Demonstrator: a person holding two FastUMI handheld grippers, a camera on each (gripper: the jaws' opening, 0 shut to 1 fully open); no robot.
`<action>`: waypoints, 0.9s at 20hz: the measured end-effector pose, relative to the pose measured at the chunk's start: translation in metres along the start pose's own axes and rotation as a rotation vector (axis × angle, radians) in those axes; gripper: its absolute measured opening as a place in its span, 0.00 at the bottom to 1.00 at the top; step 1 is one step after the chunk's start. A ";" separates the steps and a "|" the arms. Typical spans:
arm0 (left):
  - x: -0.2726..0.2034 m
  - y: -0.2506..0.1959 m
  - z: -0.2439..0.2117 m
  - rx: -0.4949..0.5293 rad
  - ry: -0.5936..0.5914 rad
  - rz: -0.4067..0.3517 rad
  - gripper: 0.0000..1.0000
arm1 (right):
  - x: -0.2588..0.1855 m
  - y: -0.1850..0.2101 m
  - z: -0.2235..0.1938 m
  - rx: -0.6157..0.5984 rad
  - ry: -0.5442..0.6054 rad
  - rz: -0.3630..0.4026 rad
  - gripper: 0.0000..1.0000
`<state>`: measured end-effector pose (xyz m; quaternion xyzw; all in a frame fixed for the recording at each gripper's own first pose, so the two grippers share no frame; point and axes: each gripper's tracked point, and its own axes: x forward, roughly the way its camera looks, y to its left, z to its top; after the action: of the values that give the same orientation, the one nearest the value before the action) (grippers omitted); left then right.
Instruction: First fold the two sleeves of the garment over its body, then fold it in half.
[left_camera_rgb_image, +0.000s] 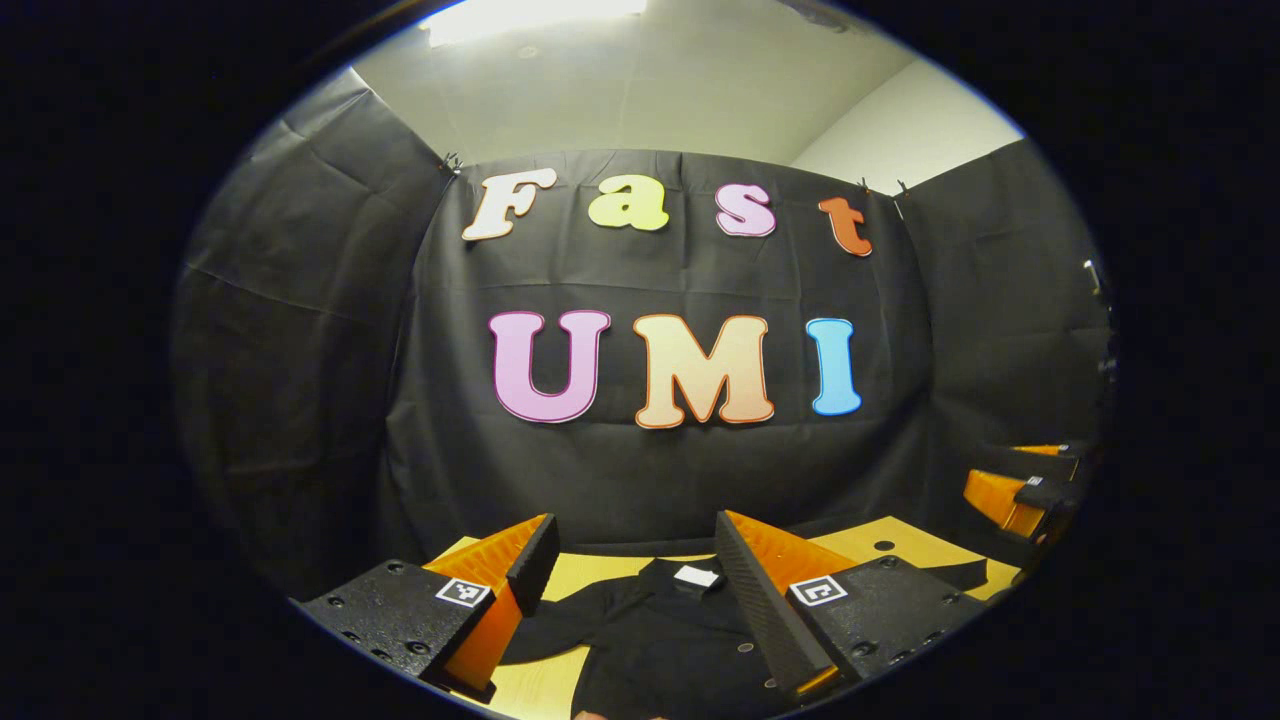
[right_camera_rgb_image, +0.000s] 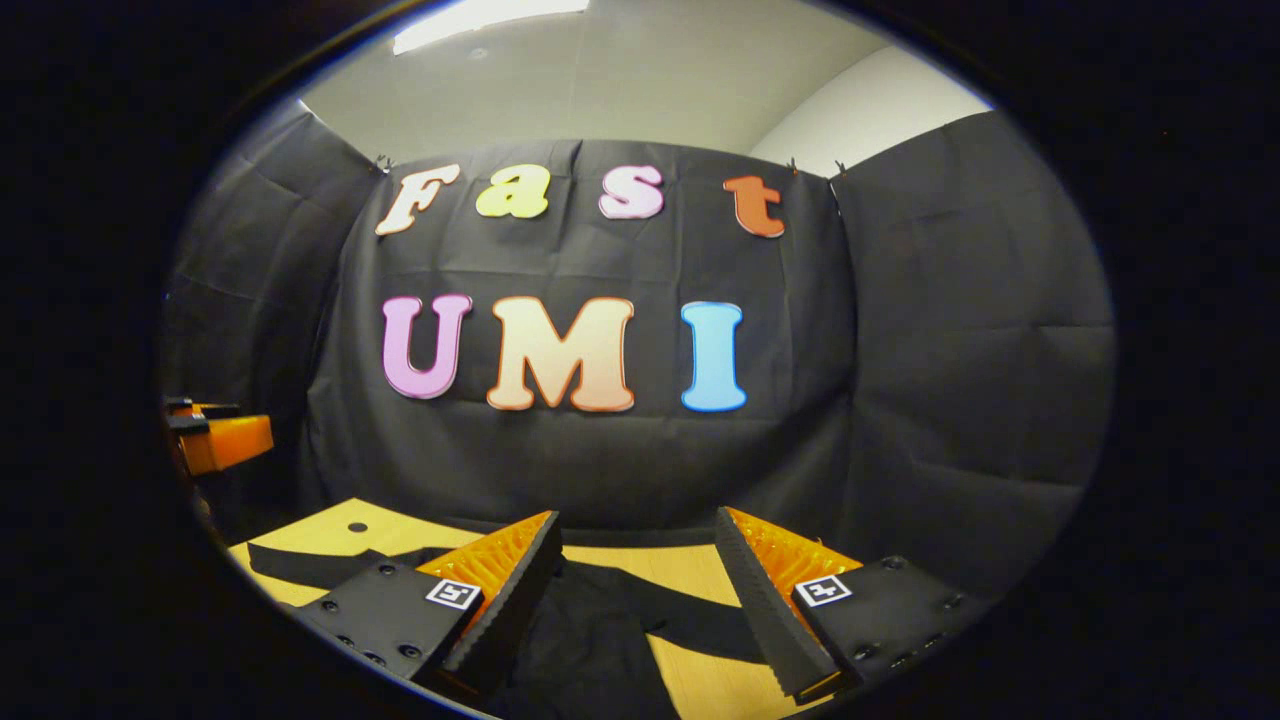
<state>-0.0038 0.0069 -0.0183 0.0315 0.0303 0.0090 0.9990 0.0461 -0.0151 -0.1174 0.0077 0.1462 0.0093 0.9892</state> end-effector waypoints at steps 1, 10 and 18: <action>-0.002 -0.004 -0.001 -0.014 0.002 -0.006 0.92 | 0.005 -0.006 -0.012 0.001 0.036 -0.002 0.98; -0.003 0.002 -0.024 0.024 0.089 0.063 0.93 | 0.032 -0.091 -0.104 0.048 0.247 -0.121 0.98; 0.001 -0.015 -0.040 0.071 0.149 0.089 0.92 | 0.052 -0.160 -0.186 0.143 0.485 -0.196 0.98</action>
<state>-0.0054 -0.0052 -0.0593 0.0673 0.1034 0.0548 0.9908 0.0450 -0.1721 -0.3133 0.0609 0.3795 -0.0953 0.9183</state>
